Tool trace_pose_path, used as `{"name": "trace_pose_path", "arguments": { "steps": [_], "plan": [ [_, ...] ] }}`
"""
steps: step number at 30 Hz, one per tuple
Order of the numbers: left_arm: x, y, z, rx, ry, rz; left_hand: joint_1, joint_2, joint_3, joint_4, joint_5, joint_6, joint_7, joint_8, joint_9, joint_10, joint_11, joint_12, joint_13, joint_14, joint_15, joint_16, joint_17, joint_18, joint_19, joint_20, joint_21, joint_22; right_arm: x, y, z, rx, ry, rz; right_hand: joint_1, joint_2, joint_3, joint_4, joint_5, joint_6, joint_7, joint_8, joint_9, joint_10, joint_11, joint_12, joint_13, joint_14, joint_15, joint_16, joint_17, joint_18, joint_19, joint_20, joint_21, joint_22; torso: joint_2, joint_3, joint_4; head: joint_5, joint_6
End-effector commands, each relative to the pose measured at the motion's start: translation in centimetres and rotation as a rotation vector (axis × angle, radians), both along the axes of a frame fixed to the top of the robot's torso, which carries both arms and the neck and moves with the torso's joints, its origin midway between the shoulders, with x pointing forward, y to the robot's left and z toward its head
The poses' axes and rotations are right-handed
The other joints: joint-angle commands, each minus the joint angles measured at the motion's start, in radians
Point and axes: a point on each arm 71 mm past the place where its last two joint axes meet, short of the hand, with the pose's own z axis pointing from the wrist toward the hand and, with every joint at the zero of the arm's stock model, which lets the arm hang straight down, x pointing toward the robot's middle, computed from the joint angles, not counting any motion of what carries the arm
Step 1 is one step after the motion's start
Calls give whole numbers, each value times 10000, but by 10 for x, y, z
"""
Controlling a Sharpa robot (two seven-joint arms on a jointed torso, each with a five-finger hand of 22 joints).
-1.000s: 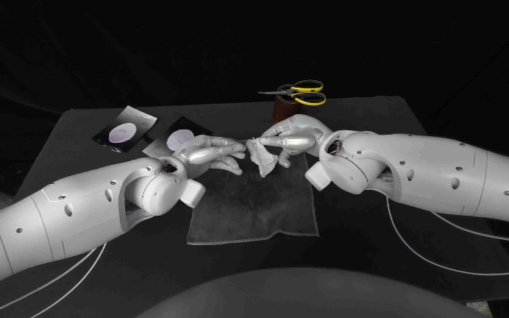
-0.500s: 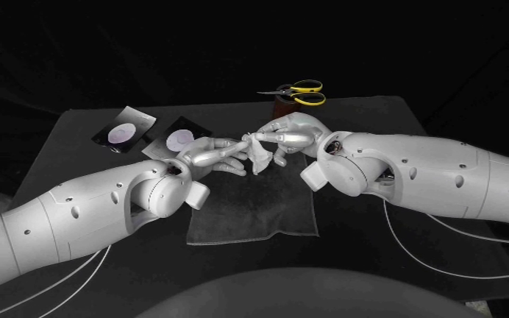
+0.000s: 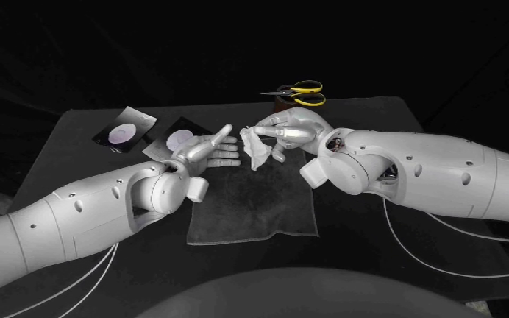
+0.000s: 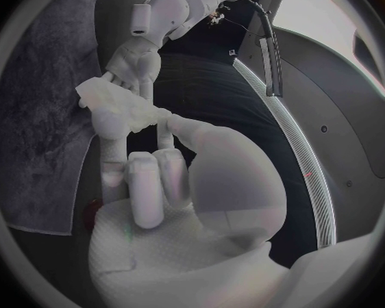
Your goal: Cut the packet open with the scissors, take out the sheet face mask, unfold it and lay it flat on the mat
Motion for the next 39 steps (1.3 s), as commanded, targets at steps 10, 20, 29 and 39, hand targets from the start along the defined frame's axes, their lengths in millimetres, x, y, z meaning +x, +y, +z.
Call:
{"name": "trace_pose_path", "arguments": {
  "steps": [10, 20, 29, 39],
  "plan": [
    [-1, -23, -12, -3548, 1453, -16, -3235, 907, -454, 11, -100, -1551, 709, 690, -410, -135, 315, -1715, -28, -239, 426, -2134, -825, -119, -753, 199, -979, -191, -1, 16, 12, 562, -280, 312, 25, 163, 623, -744, 23, 127, -44, 86, 49, 679, -5, 23, 1879, 1094, -33, 65, 2631, 77, 78, -7, 24, 693, -7, 4, -17, 40, 166],
    [-4, -54, -10, -5522, 2116, -1238, -3963, 1538, -1189, 5, -111, -2092, 1033, 1096, -490, 141, 307, -2675, -20, 184, 362, -2655, -889, -9, -374, 191, -857, -147, 4, 33, 13, 818, -247, 578, 20, 186, 632, -818, 23, 110, -42, 82, 51, 671, -7, 5, 1867, 1094, -37, 65, 2631, 74, 88, -11, 53, 697, 8, -5, -14, 150, 560],
    [-11, -68, -3, -6851, 2372, -2010, -3872, 2095, -1818, -3, -109, -2221, 1141, 1375, -557, 786, 163, -3184, -7, 1074, 161, -2749, -805, 140, 421, 117, -779, -160, 11, 36, 10, 798, -244, 518, 16, 187, 630, -824, 23, 108, -40, 82, 51, 670, -6, 0, 1864, 1094, -37, 65, 2631, 77, 83, -11, 30, 692, 5, -3, 5, 187, 713],
    [-9, -45, -1, -7142, 2223, -1508, -3481, 2943, -2670, -6, -100, -1539, 1035, 1559, -685, 1840, -32, -3640, -6, 2132, -95, -2829, -710, 156, 1370, -148, -665, -155, 19, 4, 6, 220, -310, -132, 6, 190, 627, -844, 22, 105, -38, 83, 53, 677, -5, 23, 1879, 1094, -37, 65, 2631, 70, 95, -12, 82, 702, 11, 22, 21, 182, 602]
  ]
}}
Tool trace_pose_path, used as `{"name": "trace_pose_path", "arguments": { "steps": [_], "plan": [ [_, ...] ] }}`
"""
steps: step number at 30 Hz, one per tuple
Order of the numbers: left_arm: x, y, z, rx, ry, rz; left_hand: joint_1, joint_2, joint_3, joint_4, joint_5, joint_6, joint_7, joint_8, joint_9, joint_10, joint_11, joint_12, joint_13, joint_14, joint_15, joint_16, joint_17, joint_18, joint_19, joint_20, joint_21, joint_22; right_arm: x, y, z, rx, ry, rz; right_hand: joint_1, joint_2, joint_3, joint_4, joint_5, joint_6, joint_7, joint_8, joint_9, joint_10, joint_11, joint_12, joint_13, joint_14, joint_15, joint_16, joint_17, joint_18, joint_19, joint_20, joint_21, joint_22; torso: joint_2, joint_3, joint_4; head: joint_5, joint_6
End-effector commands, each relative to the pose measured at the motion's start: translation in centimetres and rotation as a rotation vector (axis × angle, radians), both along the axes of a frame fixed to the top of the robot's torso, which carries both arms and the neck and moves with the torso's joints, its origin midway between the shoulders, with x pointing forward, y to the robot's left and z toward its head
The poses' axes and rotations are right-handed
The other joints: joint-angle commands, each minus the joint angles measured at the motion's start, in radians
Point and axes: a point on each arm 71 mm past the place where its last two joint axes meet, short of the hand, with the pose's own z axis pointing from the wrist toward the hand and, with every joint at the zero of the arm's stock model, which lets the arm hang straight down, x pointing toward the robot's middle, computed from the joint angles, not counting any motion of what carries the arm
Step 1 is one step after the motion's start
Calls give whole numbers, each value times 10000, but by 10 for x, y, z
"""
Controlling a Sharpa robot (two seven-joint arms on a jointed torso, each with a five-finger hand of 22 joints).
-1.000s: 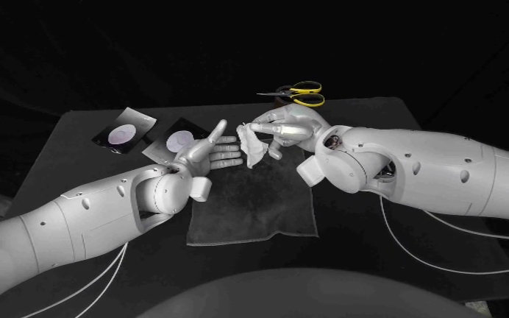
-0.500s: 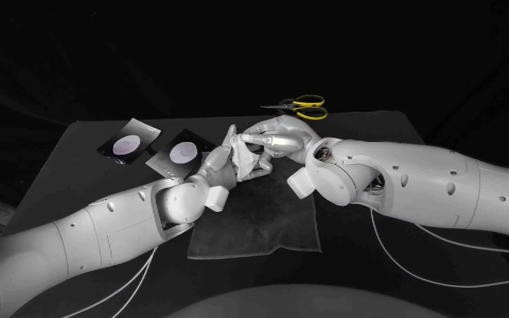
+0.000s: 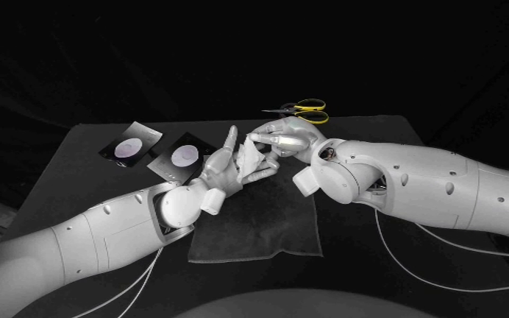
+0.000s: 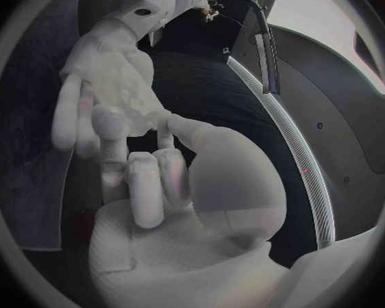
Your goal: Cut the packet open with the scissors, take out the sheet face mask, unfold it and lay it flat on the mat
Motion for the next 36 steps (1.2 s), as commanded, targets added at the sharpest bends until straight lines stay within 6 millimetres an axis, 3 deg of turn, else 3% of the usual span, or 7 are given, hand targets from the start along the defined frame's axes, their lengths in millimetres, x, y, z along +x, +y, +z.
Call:
{"name": "trace_pose_path", "arguments": {
  "steps": [1, 16, 22, 25, 30, 34, 36],
  "plan": [
    [-1, 6, 4, -593, 22, 148, 48, 181, -142, 4, -42, 149, 1178, 19, -41, 222, -41, -114, 10, 199, -49, -89, 21, 172, 182, -67, 61, -6, 0, -10, 0, -201, -97, -43, 57, 138, 683, -768, 27, 88, -56, 53, 54, 683, -6, 42, 1884, 1080, -23, 47, 2632, 102, 60, 25, 55, 704, 9, 27, 22, -11, -74],
    [-7, 18, 4, 245, -306, -173, 483, 164, -224, -11, -45, 377, 1122, -66, -199, 588, -61, -494, 4, 171, 23, -532, -66, 126, -547, 72, -277, -65, -5, -30, 0, -799, -100, -344, 39, 137, 680, -834, 27, 102, -63, 67, 62, 693, -11, 68, 1901, 1080, -27, 47, 2632, 103, 67, 21, 57, 703, 12, 12, 9, -27, -276],
    [-13, 12, 7, 339, -697, -891, 1978, -148, -397, -240, -40, 876, 912, -221, -337, 946, -129, -891, 5, 66, 52, -914, -134, 139, -1311, 236, -261, -49, -1, -30, -3, -1055, -68, -488, 31, 132, 676, -847, 27, 105, -63, 70, 64, 688, -11, 53, 1891, 1080, -28, 47, 2632, 104, 68, 21, 56, 703, 13, -11, 15, -50, -351],
    [-15, 11, 8, 382, -911, -1185, 3439, -574, -370, -887, -42, 1184, 824, -613, -495, 1018, -125, -1230, 3, 125, 51, -1023, -127, 145, -1379, 245, -236, -34, 1, -30, -4, -1142, -58, -538, 31, 132, 676, -847, 27, 105, -63, 70, 64, 688, -11, 53, 1891, 1080, -28, 47, 2632, 104, 68, 21, 56, 703, 15, -5, 33, -55, -364],
    [-18, 10, 10, 525, -1211, -1453, 4376, -1276, -460, -1311, -42, 1391, 795, -994, -625, 1124, -123, -1500, 9, 227, 42, -1099, -106, 156, -1288, 228, -204, -20, 1, -28, -5, -1174, -35, -494, 23, 130, 673, -854, 27, 105, -62, 71, 65, 681, -11, 31, 1877, 1080, -28, 47, 2632, 113, 56, 20, -5, 691, 16, 4, 31, -38, -418],
    [-19, 9, 10, 705, -1407, -1542, 5351, -2711, 944, -1145, -52, 1362, 684, -1404, -722, 1193, -198, -1671, 27, 1092, -164, -642, 258, 167, -731, 60, -89, 6, -1, -26, -5, -1132, -8, -358, 23, 130, 673, -854, 27, 105, -62, 71, 65, 681, -11, 31, 1877, 1080, -28, 47, 2632, 113, 56, 20, -5, 691, 15, 9, 4, -9, -419],
    [-19, 9, 10, 807, -1486, -1532, 5841, -2924, 1466, -1151, -42, 1379, 564, -1446, -710, 1280, -241, -1628, 45, 1293, -220, -489, 427, 177, -513, -3, -45, 19, -3, -25, -4, -1099, 9, -270, 16, 132, 672, -859, 26, 105, -61, 72, 65, 681, -11, 32, 1877, 1080, -28, 47, 2632, 114, 55, 20, -13, 688, 15, 18, -4, -3, -420]
  ]
}}
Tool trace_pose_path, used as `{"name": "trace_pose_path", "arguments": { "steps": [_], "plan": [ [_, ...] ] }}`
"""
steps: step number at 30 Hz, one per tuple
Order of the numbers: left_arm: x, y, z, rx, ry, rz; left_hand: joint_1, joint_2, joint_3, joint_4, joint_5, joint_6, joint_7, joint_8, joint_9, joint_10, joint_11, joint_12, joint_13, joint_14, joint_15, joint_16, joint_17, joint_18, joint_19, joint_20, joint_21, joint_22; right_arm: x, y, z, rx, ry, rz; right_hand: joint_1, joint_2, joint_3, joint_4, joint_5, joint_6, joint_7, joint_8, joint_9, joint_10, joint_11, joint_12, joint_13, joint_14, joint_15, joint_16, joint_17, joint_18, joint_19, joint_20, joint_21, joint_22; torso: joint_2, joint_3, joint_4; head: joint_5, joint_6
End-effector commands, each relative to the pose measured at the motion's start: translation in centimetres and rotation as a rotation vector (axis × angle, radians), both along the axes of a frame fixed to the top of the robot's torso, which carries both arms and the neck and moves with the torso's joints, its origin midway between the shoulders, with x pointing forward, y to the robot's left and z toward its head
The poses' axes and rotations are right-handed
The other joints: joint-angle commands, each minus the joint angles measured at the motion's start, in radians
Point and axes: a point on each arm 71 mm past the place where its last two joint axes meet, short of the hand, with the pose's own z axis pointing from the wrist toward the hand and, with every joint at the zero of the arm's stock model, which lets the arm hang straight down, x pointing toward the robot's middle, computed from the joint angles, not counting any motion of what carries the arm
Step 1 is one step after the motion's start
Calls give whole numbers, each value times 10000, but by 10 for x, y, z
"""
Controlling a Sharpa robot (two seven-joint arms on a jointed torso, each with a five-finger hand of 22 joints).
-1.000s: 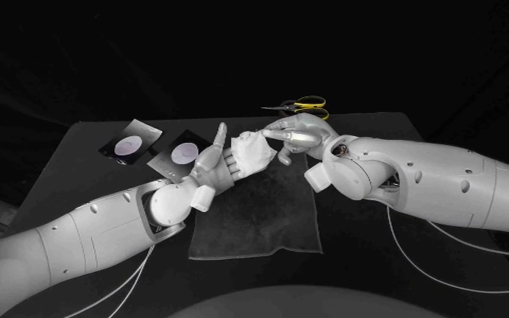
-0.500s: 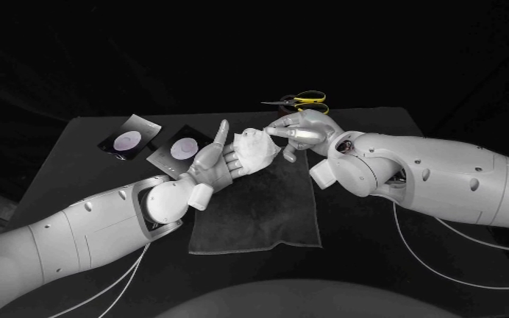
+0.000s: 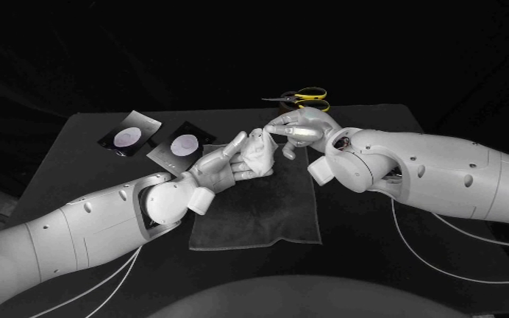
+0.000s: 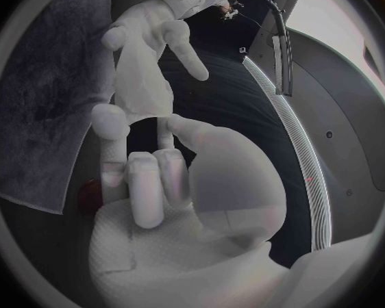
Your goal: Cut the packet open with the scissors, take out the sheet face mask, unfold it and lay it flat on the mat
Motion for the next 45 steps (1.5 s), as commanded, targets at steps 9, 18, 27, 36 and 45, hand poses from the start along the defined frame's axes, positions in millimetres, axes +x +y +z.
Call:
{"name": "trace_pose_path", "arguments": {
  "steps": [9, 18, 27, 36, 45],
  "plan": [
    [-1, -4, 1, 574, -624, 0, 1322, -189, 888, -234, -43, 330, 206, -37, 59, 592, -275, 438, 105, 446, -292, 805, 859, 99, 816, -310, 223, 44, -13, 5, 3, 95, 63, 517, 14, 134, 717, -792, 66, 101, -65, 66, 65, 683, -12, -6, 1876, 1099, -47, 42, 2634, 144, 57, 18, -14, 690, 1, 35, -19, 20, 2],
    [4, 1, -4, 1639, -598, 928, 2553, 209, 1351, -984, -5, 1058, 324, 312, 170, 1258, -623, 2279, 786, -346, -636, 3634, 2770, 67, 1614, -779, 829, 399, -23, 4, 6, 186, 100, 740, 2, 144, 719, -803, 66, 101, -64, 67, 66, 683, -12, -7, 1876, 1099, -47, 42, 2634, 149, 51, 18, -47, 683, -10, 23, -24, 1, -35],
    [6, 5, -5, 2170, -650, 1604, 2057, 433, 3425, -1438, -34, 4337, -359, -1203, -43, 1017, -1367, 4649, 2215, -748, -1244, 6329, 4183, -491, 463, -1805, 4021, 3140, -26, -2, 6, 148, 125, 682, -43, 156, 720, -833, 69, 63, -51, 49, 60, 647, -3, -101, 1815, 1094, -41, 36, 2618, 182, -8, 20, -293, 633, -11, 1, -14, -30, -116],
    [3, 1, -2, 1768, -856, 1183, 672, -207, 6206, -1380, -40, 3991, -332, -1039, 582, -1028, -400, 4390, 2068, -4063, -108, 6086, 3719, -1101, -2648, -1098, 3772, 3752, -24, -5, 3, -9, 167, 408, -111, 153, 704, -880, 66, 20, -32, 30, 56, 615, 14, -172, 1770, 1071, -27, 10, 2544, 196, -55, 26, -422, 605, -12, 5, -15, -32, -189],
    [0, -2, 2, 1297, -829, 816, -367, -744, 8400, -1477, -62, 2896, 366, 122, 2000, -725, -77, 1396, -38, -3635, 202, 3852, 1443, -340, -2794, 0, 1777, 2269, -22, -5, -4, -282, 462, 184, -200, 145, 663, -918, 65, -27, -15, 16, 57, 548, 31, -335, 1665, 1019, -11, -50, 2378, 234, -151, 38, -731, 540, -5, 7, -14, 3, -239]
  ]
}}
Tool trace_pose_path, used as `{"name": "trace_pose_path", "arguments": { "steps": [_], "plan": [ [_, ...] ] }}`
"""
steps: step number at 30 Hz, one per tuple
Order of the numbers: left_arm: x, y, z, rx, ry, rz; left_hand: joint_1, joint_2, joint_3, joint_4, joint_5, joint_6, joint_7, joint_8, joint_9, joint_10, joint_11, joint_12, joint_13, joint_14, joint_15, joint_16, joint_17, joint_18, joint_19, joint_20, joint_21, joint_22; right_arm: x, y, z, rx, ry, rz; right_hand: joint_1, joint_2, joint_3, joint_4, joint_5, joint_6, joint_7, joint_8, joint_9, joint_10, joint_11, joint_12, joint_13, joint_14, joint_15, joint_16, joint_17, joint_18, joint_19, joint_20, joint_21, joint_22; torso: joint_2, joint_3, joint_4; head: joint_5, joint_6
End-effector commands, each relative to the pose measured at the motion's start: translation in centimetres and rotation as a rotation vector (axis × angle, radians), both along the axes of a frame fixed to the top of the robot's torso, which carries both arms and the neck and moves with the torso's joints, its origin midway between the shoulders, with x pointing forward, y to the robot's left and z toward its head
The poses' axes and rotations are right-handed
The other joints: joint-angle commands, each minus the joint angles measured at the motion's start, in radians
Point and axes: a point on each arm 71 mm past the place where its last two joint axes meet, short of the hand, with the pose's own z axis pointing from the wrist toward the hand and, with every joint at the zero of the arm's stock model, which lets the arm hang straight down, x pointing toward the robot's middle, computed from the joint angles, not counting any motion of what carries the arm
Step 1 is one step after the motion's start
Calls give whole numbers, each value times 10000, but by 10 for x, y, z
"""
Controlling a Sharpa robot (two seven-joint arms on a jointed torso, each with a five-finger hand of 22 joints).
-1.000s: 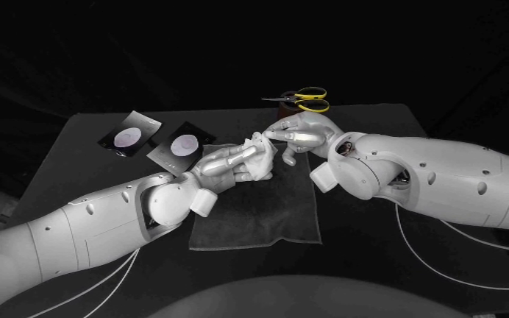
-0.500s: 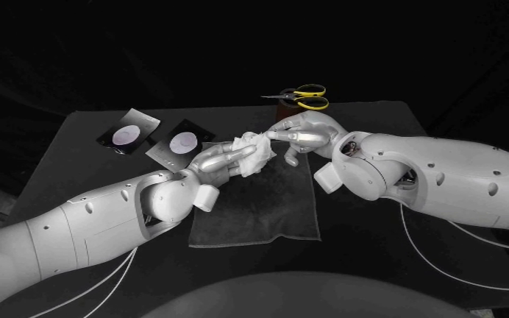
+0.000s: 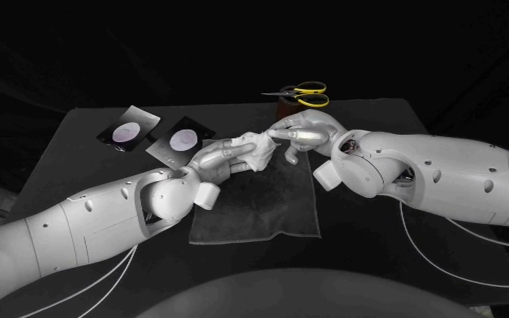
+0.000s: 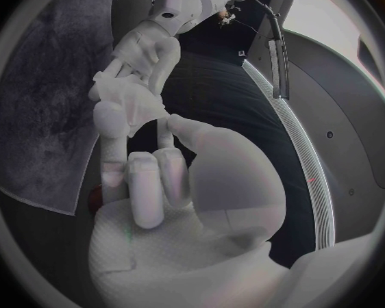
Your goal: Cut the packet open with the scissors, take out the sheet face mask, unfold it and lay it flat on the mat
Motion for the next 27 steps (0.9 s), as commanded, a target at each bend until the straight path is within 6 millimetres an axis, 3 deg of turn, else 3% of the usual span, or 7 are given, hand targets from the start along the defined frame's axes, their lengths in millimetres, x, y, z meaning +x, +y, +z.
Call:
{"name": "trace_pose_path", "arguments": {
  "steps": [1, 3, 11, 16, 17, 22, 27],
  "plan": [
    [-2, -4, 4, -548, -162, -357, -144, 15, 267, -73, 12, -302, 99, 302, 381, 206, -19, -612, -148, 629, -59, -610, -499, 555, 481, 146, -218, -271, 0, 0, -3, -215, 129, -94, -95, 25, 744, -839, 70, -19, 8, 15, 58, 551, 19, -97, 1645, 989, 13, -28, 2345, 162, -125, 2, -127, 533, 9, 3, -1, 20, -15],
    [-3, -4, 5, -623, -129, -376, -223, 89, 361, -155, 18, -564, 170, 513, 694, 433, 6, -1158, -139, 1002, -40, -1397, -946, 819, 795, 304, -494, -568, 1, -1, -4, -263, 158, -104, -103, 25, 739, -848, 70, -26, 10, 14, 59, 539, 21, -125, 1627, 980, 15, -39, 2316, 170, -143, 4, -187, 520, 1, 3, -3, 28, -15],
    [-3, -4, 5, -684, -41, -385, -338, 345, 438, -167, 10, -1163, 176, 945, 1225, 1105, -26, -1856, -140, 1861, -128, -2404, -1433, 871, 1516, 200, -722, -936, 3, -3, -5, -370, 137, -206, -139, 17, 711, -899, 70, -60, 19, 10, 65, 486, 29, -249, 1547, 955, 24, -67, 2245, 187, -201, 13, -325, 490, 3, 5, -6, -13, -15],
    [-3, -3, 4, -637, 20, -362, -401, 497, 448, -115, 23, -1574, 143, 1232, 1490, 1555, -106, -2078, -135, 2617, -276, -2586, -1510, 899, 2158, 4, -564, -967, 5, -5, -6, -373, 67, -257, -201, -26, 581, -1087, 68, -416, 141, -136, 43, 305, 127, -652, 1288, 875, 100, -156, 2024, 236, -397, 61, -807, 392, 5, 10, -6, -39, -15],
    [-4, -3, 4, -641, 49, -363, -432, 567, 462, -86, 7, -1769, 118, 1343, 1586, 1722, -154, -2183, -143, 2963, -365, -2655, -1531, 870, 2543, -162, -395, -925, 5, -6, -6, -381, 82, -245, -334, -89, 392, -1071, 69, -626, 220, -225, 27, 166, 193, -937, 1104, 814, 166, -221, 1867, 263, -534, 103, -1154, 319, 6, 6, -2, -39, -15],
    [-4, -3, 4, -642, 135, -373, -465, 632, 521, -53, 23, -2013, 92, 1461, 1685, 1896, -177, -2383, -140, 3321, -453, -2860, -1592, 880, 3060, -343, -186, -893, 9, -9, -9, -532, 171, -140, -950, -419, -426, -792, 76, -1262, 543, -635, -148, -411, 484, -1921, 467, 444, 425, -582, 1036, 313, -1015, 294, -2087, 94, 3, 0, -7, -41, -15],
    [-5, -3, 4, -714, 275, -387, -550, 567, 513, -4, 20, -2441, 75, 1257, 1566, 1917, -145, -2549, -141, 3400, -466, -3078, -1659, 870, 3374, -415, -99, -915, 12, -13, -15, -719, 385, 110, -1309, -693, -1143, -509, 78, -1634, 757, -944, -339, -996, 695, -2699, -87, 67, 624, -890, 375, 302, -1307, 483, -2309, -29, 0, 2, 0, -43, -15]
  ]
}}
